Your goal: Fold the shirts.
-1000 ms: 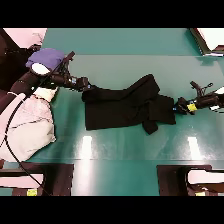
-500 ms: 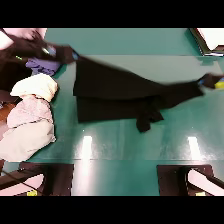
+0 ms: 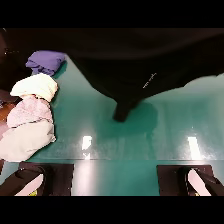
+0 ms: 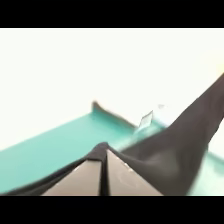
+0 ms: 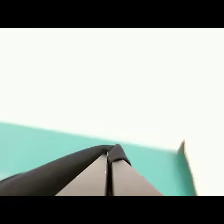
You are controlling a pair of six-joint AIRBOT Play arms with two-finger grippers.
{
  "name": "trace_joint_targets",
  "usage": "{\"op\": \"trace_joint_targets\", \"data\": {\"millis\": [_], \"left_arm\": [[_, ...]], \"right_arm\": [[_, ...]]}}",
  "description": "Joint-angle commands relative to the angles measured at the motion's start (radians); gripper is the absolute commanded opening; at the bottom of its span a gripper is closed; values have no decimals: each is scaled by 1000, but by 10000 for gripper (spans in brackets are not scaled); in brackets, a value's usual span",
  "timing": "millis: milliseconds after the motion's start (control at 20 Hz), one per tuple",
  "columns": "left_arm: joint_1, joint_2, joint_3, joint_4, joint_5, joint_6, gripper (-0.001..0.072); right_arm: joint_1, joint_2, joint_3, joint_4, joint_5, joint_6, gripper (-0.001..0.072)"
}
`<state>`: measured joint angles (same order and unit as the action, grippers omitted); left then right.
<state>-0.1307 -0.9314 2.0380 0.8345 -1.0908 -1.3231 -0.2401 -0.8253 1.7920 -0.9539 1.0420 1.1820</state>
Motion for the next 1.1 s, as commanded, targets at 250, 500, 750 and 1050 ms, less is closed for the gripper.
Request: {"op": "trace_joint_targets", "data": {"millis": [250,500,750,1050], "left_arm": [[0,66,-57,6,-26,-126,26],[0,-67,-427,131,-139,-169,26],[0,-311,-753,131,-21,-114,27],[1,-562,-793,130,257,-49,27]], "right_arm": [[0,-162,412,-88,30,56,7],[102,-366,195,-62,65,74,7],[238,-675,45,-71,109,74,8],[307,-927,32,-66,-37,74,9]]}}
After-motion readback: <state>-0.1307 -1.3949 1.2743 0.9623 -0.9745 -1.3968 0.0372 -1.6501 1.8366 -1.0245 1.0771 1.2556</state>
